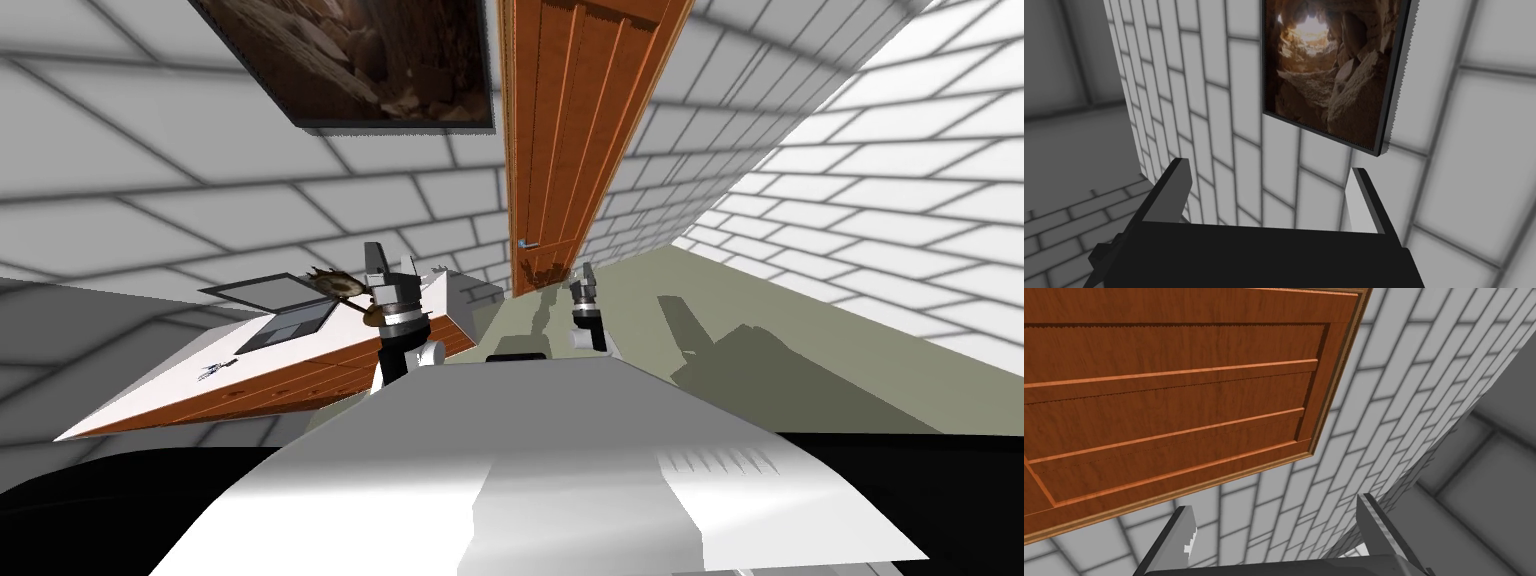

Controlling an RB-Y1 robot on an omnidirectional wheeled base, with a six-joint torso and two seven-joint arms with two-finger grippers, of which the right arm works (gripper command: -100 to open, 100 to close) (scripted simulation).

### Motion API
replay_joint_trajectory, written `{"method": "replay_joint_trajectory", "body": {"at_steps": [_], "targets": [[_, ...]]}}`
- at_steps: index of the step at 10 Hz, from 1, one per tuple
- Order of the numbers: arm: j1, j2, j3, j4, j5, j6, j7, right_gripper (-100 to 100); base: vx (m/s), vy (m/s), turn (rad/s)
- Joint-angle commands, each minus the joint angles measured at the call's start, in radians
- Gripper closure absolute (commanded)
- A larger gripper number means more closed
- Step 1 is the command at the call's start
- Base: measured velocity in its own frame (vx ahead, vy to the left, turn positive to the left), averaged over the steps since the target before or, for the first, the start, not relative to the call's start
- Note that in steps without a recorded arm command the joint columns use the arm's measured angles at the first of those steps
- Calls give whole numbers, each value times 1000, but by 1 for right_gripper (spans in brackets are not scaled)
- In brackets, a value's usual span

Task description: Pull the door open

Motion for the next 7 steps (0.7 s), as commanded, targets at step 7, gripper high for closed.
{"method": "replay_joint_trajectory", "body": {"at_steps": [7], "targets": [[-54, -10, -19, 167, -21, -29, 4, -100, 88, -38, 128]]}}
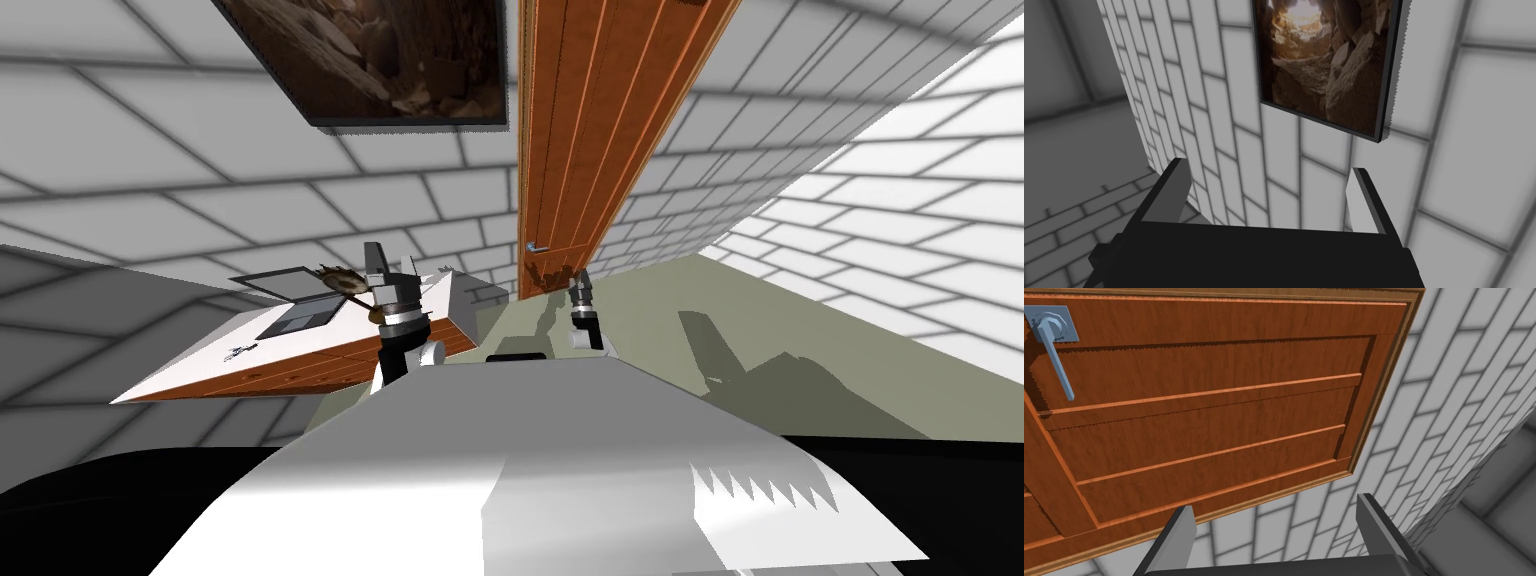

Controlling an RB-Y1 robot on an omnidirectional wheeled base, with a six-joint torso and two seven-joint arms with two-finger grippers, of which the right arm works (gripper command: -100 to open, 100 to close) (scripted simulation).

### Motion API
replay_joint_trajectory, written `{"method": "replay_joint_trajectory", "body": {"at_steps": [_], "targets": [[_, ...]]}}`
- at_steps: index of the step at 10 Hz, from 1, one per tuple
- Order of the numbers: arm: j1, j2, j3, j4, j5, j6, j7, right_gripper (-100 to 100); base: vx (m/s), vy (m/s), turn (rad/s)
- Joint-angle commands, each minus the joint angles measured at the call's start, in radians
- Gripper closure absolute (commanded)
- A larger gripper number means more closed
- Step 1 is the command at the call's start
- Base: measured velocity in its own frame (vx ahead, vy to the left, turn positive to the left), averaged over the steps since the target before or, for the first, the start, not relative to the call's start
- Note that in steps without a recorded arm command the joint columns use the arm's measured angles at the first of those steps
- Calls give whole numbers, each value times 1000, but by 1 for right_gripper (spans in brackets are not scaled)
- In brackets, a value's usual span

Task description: Pull the door open

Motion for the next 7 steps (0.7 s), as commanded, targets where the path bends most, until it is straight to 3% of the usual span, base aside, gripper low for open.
{"method": "replay_joint_trajectory", "body": {"at_steps": [1, 7], "targets": [[-16, -1, -5, 43, -4, -12, 1, -100, 42, -13, 85], [-70, -11, -24, 204, -24, -41, 4, -100, 83, -49, 146]]}}
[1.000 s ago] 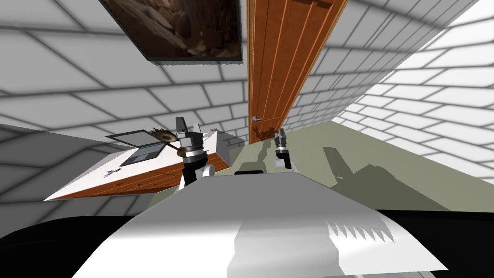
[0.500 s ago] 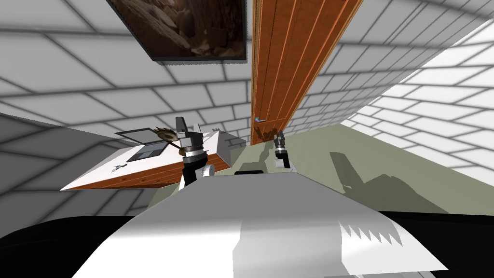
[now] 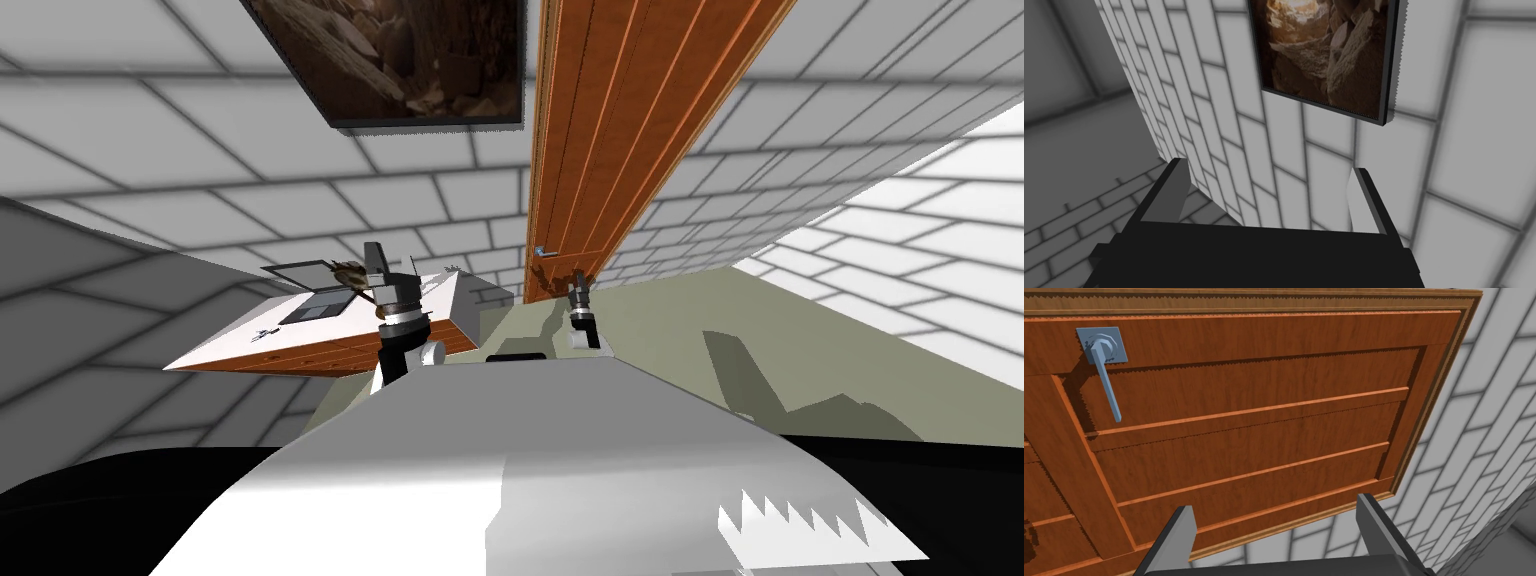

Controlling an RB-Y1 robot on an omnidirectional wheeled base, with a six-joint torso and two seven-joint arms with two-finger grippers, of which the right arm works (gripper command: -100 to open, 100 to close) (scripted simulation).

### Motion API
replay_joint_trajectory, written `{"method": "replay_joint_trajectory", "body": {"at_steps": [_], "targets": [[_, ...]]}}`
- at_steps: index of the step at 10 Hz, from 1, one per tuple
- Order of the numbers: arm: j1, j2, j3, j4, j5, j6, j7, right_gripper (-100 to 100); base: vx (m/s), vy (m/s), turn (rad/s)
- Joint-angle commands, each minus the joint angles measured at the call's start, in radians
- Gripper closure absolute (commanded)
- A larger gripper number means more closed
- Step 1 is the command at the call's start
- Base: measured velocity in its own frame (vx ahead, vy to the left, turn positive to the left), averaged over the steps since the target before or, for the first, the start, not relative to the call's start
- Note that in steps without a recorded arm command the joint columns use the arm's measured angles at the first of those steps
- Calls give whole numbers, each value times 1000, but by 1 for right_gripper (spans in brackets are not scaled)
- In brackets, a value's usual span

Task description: Pull the door open

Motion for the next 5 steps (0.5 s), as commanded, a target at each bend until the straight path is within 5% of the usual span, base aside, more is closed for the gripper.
{"method": "replay_joint_trajectory", "body": {"at_steps": [1, 5], "targets": [[-14, -1, -5, 44, -5, -9, 1, -100, 73, -41, 150], [-48, -6, -18, 148, -18, -28, 3, -100, 85, -58, 141]]}}
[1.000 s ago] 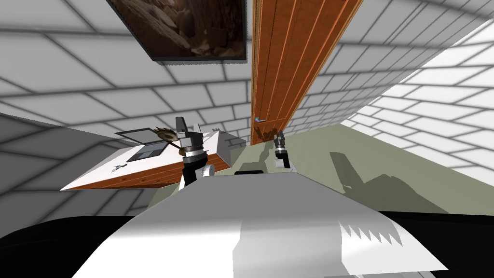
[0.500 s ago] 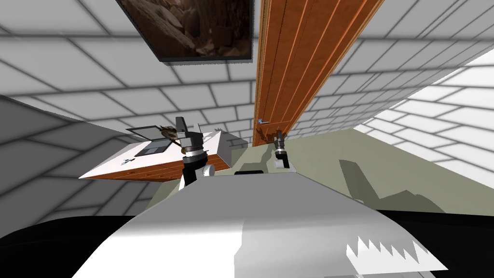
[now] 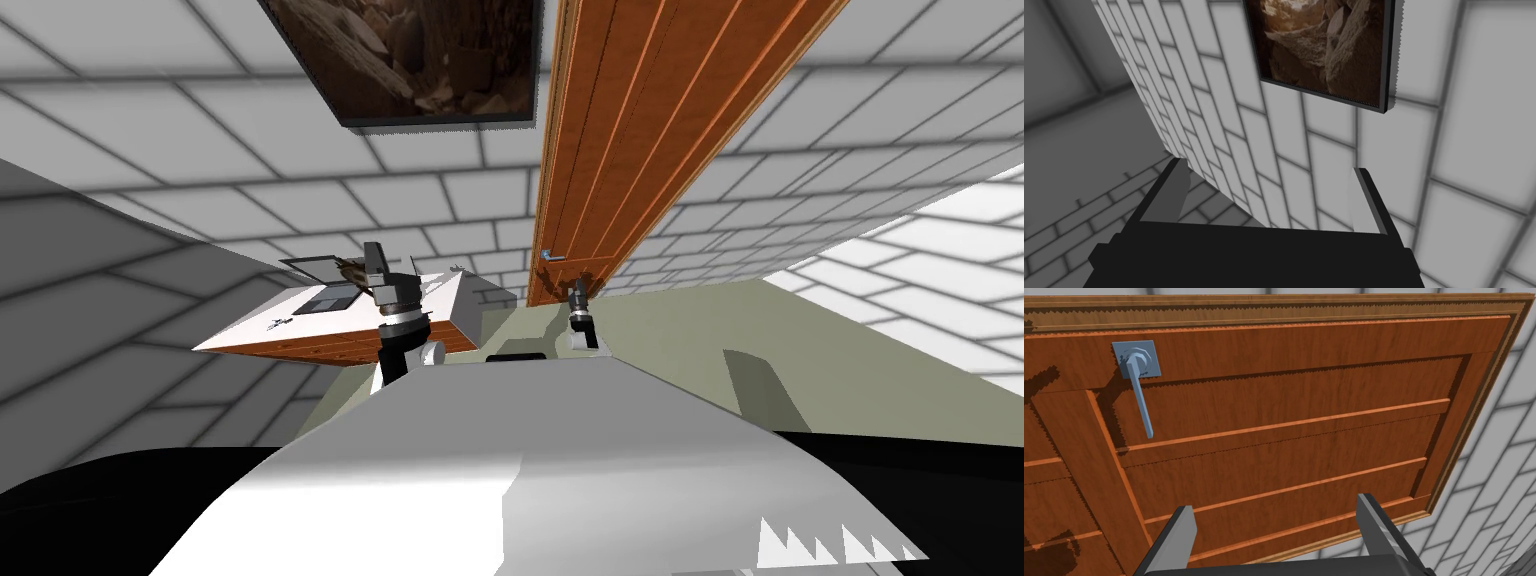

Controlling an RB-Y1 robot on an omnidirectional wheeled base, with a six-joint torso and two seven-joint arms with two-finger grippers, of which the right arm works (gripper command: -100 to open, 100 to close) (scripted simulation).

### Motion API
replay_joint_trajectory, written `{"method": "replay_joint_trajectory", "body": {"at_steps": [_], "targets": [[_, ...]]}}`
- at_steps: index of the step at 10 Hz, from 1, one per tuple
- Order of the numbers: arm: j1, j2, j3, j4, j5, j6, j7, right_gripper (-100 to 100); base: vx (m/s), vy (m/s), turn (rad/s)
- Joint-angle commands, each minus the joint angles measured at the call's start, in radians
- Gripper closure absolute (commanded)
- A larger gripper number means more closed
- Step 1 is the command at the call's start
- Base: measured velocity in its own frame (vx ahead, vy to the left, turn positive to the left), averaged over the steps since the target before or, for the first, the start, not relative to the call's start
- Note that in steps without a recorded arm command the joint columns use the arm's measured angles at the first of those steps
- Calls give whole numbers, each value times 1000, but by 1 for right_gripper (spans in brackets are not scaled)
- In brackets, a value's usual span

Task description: Pull the door open

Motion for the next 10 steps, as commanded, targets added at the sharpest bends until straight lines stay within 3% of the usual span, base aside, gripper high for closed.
{"method": "replay_joint_trajectory", "body": {"at_steps": [1, 10], "targets": [[-16, -4, -6, 43, -6, -6, -1, -100, 82, -65, 123], [-88, -12, -33, 259, -33, -46, 2, -100, 75, -62, 127]]}}
